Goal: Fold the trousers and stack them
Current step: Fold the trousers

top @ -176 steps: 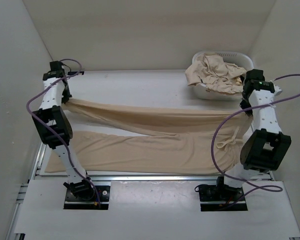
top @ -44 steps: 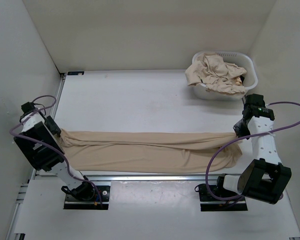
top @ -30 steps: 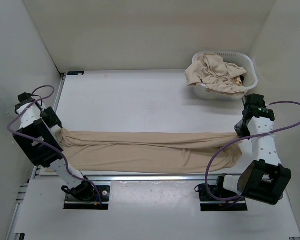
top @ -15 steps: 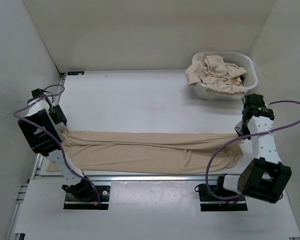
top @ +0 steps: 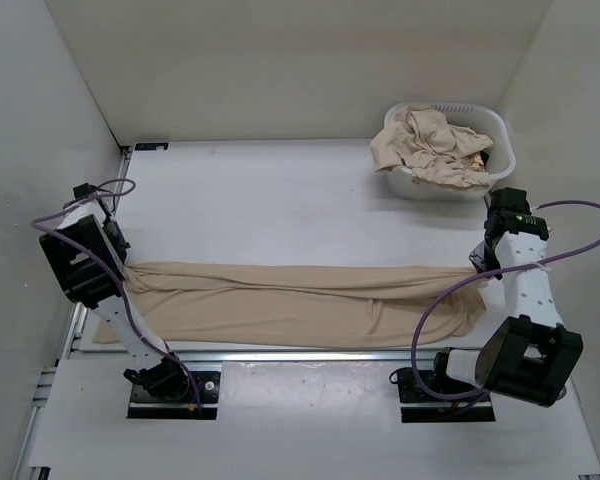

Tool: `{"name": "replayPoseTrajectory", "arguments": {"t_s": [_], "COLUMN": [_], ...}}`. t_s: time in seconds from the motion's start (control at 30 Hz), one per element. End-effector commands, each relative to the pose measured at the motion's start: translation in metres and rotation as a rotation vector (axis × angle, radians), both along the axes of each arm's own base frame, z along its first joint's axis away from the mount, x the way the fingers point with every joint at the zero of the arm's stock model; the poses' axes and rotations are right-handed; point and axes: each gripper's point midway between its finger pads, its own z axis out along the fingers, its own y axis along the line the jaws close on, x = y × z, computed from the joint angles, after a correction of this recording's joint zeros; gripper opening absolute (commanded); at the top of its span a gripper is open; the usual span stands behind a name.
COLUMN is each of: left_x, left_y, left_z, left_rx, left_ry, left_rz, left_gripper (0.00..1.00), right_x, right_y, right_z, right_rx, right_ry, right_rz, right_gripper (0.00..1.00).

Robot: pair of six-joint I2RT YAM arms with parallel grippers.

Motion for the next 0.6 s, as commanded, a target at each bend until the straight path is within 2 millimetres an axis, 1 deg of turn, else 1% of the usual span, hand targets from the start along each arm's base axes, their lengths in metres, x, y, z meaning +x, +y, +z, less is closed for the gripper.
{"name": "replayPoseTrajectory", "arguments": {"t_s": [0.0,0.07,0.1,0.13,0.17,0.2,0.23,0.27,0.3,0.33,0.37,0.4,0.43,0.47,0.5,0.53,0.57], "left_x": [-0.002,0.005,0.007,0.014,0.015,0.018,0.024,0.024,0.027,0.028,0.028,0.028,0.025,0.023,0.020,0.016,0.012], "left_y": [0.008,0.012,0.014,0.017,0.023,0.025,0.030,0.035,0.037,0.040,0.046,0.045,0.046,0.045,0.041,0.037,0.030], "left_z": [0.013,0.027,0.040,0.054,0.066,0.079,0.108,0.124,0.139,0.164,0.184,0.196,0.215,0.223,0.224,0.230,0.217], "left_rx": [0.046,0.067,0.083,0.104,0.121,0.138,0.169,0.190,0.209,0.235,0.263,0.271,0.291,0.300,0.294,0.295,0.266], "left_ry": [-0.013,-0.052,-0.082,-0.119,-0.148,-0.179,-0.253,-0.287,-0.322,-0.381,-0.424,-0.454,-0.498,-0.514,-0.522,-0.539,-0.519], "left_rz": [0.015,0.016,0.016,0.017,0.028,0.029,0.035,0.045,0.045,0.051,0.064,0.059,0.065,0.065,0.059,0.054,0.046], "left_gripper": [0.14,0.14,0.14,0.14,0.14,0.14,0.14,0.14,0.14,0.14,0.14,0.14,0.14,0.14,0.14,0.14,0.14], "right_x": [0.006,0.006,0.008,0.008,0.011,0.015,0.017,0.018,0.025,0.028,0.026,0.025,0.024,0.025,0.024,0.026,0.029], "right_y": [-0.007,-0.007,-0.008,-0.008,-0.011,-0.010,-0.011,-0.012,-0.014,-0.016,-0.018,-0.020,-0.020,-0.019,-0.020,-0.020,-0.020], "right_z": [0.011,0.013,0.016,0.016,0.026,0.031,0.038,0.044,0.059,0.067,0.074,0.081,0.088,0.088,0.091,0.092,0.090], "right_rx": [-0.032,-0.032,-0.034,-0.034,-0.040,-0.035,-0.037,-0.032,-0.039,-0.038,-0.039,-0.031,-0.028,-0.019,-0.011,-0.013,-0.007], "right_ry": [-0.025,-0.025,-0.034,-0.034,-0.056,-0.075,-0.087,-0.099,-0.141,-0.166,-0.184,-0.206,-0.234,-0.236,-0.253,-0.262,-0.271], "right_rz": [-0.001,-0.001,-0.001,-0.001,-0.010,-0.006,-0.006,-0.014,-0.022,-0.027,-0.049,-0.072,-0.076,-0.071,-0.087,-0.087,-0.083], "right_gripper": [0.00,0.00,0.00,0.00,0.00,0.00,0.00,0.00,0.00,0.00,0.00,0.00,0.00,0.00,0.00,0.00,0.00]}}
